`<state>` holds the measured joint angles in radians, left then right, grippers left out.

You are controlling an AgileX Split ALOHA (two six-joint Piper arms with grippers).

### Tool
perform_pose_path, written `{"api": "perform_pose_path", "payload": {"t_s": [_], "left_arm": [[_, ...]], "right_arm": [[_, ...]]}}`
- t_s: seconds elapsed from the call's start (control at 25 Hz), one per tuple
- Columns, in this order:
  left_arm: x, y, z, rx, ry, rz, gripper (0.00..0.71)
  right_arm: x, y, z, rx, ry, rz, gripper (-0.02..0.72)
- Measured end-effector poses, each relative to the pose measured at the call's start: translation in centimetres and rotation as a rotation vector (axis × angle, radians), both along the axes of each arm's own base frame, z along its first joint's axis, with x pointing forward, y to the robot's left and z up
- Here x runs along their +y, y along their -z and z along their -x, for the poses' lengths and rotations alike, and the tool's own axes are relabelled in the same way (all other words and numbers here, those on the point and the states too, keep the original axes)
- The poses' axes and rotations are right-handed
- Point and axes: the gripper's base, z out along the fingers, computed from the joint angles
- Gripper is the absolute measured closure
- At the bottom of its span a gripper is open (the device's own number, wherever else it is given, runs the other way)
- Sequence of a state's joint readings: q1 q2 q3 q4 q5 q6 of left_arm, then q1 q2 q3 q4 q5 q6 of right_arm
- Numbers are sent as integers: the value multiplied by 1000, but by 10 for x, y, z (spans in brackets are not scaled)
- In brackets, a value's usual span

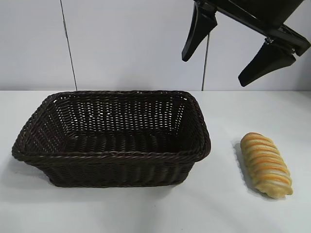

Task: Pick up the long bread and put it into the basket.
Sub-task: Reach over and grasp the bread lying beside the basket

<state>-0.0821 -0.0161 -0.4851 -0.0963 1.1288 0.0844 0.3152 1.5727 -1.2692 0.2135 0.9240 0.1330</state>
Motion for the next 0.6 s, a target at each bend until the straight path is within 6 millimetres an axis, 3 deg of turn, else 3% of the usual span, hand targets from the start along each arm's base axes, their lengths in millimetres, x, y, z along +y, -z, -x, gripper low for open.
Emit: {"api": "perform_pose_path", "payload": {"t_s": [0.44, 0.6], "left_arm": [[0, 0, 0, 0, 0, 0, 56], [0, 0, 0, 0, 0, 0, 56]], "right_arm": [[-27, 6, -2, -1, 70, 296, 9], [-36, 26, 0, 33, 101, 325, 9]]}}
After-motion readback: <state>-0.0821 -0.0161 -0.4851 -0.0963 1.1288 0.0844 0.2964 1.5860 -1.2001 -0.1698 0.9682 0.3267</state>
